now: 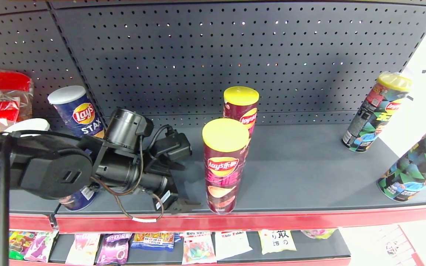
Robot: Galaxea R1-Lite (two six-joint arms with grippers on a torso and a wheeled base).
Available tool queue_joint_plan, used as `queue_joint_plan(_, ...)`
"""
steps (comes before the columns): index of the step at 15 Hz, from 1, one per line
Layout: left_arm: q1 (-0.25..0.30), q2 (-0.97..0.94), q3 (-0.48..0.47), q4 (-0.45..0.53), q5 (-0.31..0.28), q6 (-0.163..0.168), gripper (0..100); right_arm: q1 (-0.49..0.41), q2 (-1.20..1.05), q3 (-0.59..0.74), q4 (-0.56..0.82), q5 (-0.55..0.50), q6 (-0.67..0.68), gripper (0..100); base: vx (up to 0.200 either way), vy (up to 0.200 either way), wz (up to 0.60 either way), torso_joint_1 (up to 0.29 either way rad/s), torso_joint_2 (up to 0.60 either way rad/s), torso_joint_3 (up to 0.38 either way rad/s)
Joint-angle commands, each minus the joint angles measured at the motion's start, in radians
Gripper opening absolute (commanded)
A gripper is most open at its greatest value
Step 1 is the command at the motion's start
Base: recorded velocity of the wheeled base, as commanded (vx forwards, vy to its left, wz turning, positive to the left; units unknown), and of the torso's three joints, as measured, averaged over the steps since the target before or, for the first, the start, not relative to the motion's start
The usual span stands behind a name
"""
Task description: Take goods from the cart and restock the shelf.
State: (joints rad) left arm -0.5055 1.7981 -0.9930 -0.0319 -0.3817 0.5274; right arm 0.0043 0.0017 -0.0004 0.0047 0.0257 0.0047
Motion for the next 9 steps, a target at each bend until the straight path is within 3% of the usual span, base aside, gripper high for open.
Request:
queue_joint_plan(1, -0.005, 0.018, -0.01, 0.0, 0.001, 0.0, 100, 0.0, 0.0, 0.0, 0.0, 0.0, 0.0, 100, 0.0, 0.0, 0.0, 0.0, 0.0, 0.0)
queue_joint_plan(9, -0.027, 0.08, -0.055, -0.034, 0.017, 0.0, 100, 0.0, 0.0, 0.0, 0.0, 0.0, 0.0, 100, 0.0, 0.0, 0.0, 0.0, 0.0, 0.0)
